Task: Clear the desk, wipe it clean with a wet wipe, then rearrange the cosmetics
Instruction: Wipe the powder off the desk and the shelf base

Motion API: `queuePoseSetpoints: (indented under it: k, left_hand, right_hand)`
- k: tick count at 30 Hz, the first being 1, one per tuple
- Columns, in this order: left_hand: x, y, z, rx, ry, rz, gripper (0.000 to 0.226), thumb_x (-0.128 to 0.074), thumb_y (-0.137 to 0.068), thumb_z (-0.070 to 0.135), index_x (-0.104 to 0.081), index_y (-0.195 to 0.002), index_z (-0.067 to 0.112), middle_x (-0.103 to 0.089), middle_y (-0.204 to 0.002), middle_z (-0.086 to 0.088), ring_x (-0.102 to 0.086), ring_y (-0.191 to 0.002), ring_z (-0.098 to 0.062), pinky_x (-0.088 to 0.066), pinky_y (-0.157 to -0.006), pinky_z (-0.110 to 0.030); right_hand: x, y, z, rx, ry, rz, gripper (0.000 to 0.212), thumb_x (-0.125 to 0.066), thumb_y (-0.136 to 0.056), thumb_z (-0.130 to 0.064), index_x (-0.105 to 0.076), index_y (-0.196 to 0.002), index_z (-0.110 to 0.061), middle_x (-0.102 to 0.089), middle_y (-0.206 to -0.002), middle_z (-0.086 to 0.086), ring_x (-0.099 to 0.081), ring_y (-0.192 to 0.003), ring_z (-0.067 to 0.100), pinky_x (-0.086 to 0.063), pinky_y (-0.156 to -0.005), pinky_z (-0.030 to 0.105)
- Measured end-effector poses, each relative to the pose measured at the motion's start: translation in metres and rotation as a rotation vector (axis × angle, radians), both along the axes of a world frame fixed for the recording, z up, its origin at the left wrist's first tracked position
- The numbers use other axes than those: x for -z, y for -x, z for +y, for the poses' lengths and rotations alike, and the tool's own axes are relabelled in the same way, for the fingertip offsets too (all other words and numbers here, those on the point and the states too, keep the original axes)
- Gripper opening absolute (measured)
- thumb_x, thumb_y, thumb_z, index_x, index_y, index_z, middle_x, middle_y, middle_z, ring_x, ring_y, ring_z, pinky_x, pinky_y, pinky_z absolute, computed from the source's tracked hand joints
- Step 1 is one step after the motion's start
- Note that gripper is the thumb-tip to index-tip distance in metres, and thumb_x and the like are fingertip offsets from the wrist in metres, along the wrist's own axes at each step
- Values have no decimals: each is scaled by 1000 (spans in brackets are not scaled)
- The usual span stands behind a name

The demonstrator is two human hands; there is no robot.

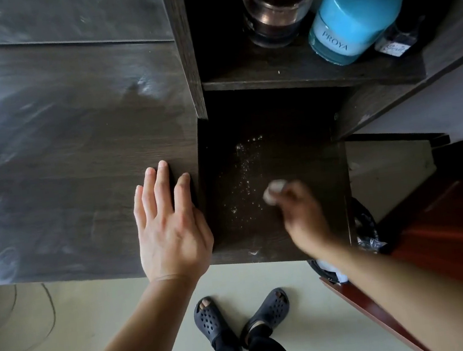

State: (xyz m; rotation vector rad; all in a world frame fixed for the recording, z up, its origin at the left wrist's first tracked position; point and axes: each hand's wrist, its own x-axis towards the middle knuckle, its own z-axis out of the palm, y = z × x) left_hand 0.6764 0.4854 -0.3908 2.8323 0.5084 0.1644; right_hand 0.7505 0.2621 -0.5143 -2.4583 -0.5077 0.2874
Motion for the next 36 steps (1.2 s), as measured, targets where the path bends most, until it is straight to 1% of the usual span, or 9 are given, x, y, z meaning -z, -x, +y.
queuePoseSetpoints:
  k: [5,8,12,17,22,25,29,32,36]
  left_hand:
    - [-2,-1,0,-4,12,-1,49,-37,-84,20,-52,-126,2,-37,-145,-25,-28,-137,-42,-19,-115,-51]
    - [-2,-2,0,-1,7,-3,50,-35,-83,20,-52,-127,2,-37,-145,-24,-28,-137,-42,-18,-115,-50]
    - [0,-2,-1,-4,7,-12,50,-36,-83,19,-51,-127,3,-37,-146,-23,-27,-138,-40,-17,-116,-49]
    - [1,0,0,-3,7,-7,49,-38,-83,18,-51,-127,3,-37,-146,-23,-27,-138,-41,-17,-116,-50]
    - [-1,-1,0,1,8,1,49,-42,-82,18,-51,-128,2,-37,-145,-25,-28,-137,-42,-19,-115,-52]
    - [-2,-2,-1,-3,8,-1,48,-43,-82,17,-51,-127,2,-38,-145,-24,-28,-137,-42,-20,-114,-53]
    - [-1,-2,-1,-7,7,-7,47,-44,-82,15,-52,-127,2,-38,-145,-24,-28,-137,-41,-20,-114,-52]
    - [-1,-1,0,-1,8,-9,47,-47,-81,14,-52,-127,2,-38,-145,-24,-29,-137,-42,-20,-114,-52]
    - [-1,-1,-1,-3,9,-11,48,-48,-81,14,-53,-126,1,-39,-144,-25,-29,-137,-43,-21,-114,-53]
  right_hand:
    - [-13,15,-13,-249,142,9,31,-65,-82,-48,-66,-92,-18,-65,-87,-6,-59,-80,1,-44,-78,17]
    - [-16,-100,8,164,197,3,16,-62,-87,-9,-70,-100,-9,-64,-102,7,-59,-97,12,-36,-82,10]
    - [-12,-204,45,658,125,80,32,-54,-94,-17,-60,-122,-2,-61,-124,14,-54,-118,22,-37,-82,14]
    - [10,-126,57,71,-4,-8,13,-75,-72,-34,-71,-83,-29,-70,-100,0,-62,-95,12,-45,-94,30]
    - [-13,-80,24,-473,136,12,21,-60,-91,-11,-70,-109,-11,-60,-107,3,-55,-97,7,-41,-93,22]
    - [-24,-152,39,-140,130,-31,23,-56,-90,-2,-68,-110,-2,-66,-114,17,-63,-100,14,-43,-87,21]
    - [-5,-199,82,442,121,64,32,-66,-85,-25,-68,-112,-10,-68,-111,7,-58,-111,18,-42,-90,24]
    - [13,-131,99,81,14,-23,16,-70,-76,-24,-73,-91,-25,-68,-88,-7,-61,-89,14,-45,-78,28]
    - [-6,-73,77,-486,68,40,26,-54,-92,-9,-69,-112,-16,-54,-106,-1,-49,-98,9,-41,-90,25]
